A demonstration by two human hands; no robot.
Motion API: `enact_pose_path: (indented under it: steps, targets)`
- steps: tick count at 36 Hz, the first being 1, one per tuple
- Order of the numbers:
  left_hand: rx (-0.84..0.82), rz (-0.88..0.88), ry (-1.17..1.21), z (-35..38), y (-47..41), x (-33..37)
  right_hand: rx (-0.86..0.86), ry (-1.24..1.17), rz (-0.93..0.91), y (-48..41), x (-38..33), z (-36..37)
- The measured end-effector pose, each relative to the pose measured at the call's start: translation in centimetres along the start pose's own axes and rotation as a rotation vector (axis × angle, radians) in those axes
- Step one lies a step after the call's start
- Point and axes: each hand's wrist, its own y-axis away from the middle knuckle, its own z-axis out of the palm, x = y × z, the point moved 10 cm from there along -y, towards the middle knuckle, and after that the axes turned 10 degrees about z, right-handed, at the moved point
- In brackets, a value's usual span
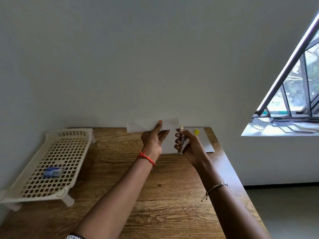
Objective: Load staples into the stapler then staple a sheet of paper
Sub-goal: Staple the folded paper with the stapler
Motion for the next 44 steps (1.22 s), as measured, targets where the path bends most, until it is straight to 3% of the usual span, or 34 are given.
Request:
enact_pose_path:
  steps: [7,12,25,33,44]
  targets:
    - [-0.067,0.018,-0.04,0.3,0.3,0.0,0.235,0.084,-0.094,0.9,-1.1,-1.6]
    - [-0.096,0.029,-0.072,0.4,0.4,0.1,0.272,0.092,-0.108,1.0,-1.3,-1.9]
    - [-0.261,-0.028,-0.067,0.9,0.1,1.3,0.039,0.006,-0.164,-0.1,-2.4,0.7]
    - [-0.3,0.093,-0.125,1.5,-0.1,3.2,-0.074,-0.022,-0.231,-0.3,-3.3,2.3]
    - [-0.257,0.241,-0.266,-0.1,-1.2,5.6,-0.075,0.047,-0.24,-1.1,-3.4,3.4]
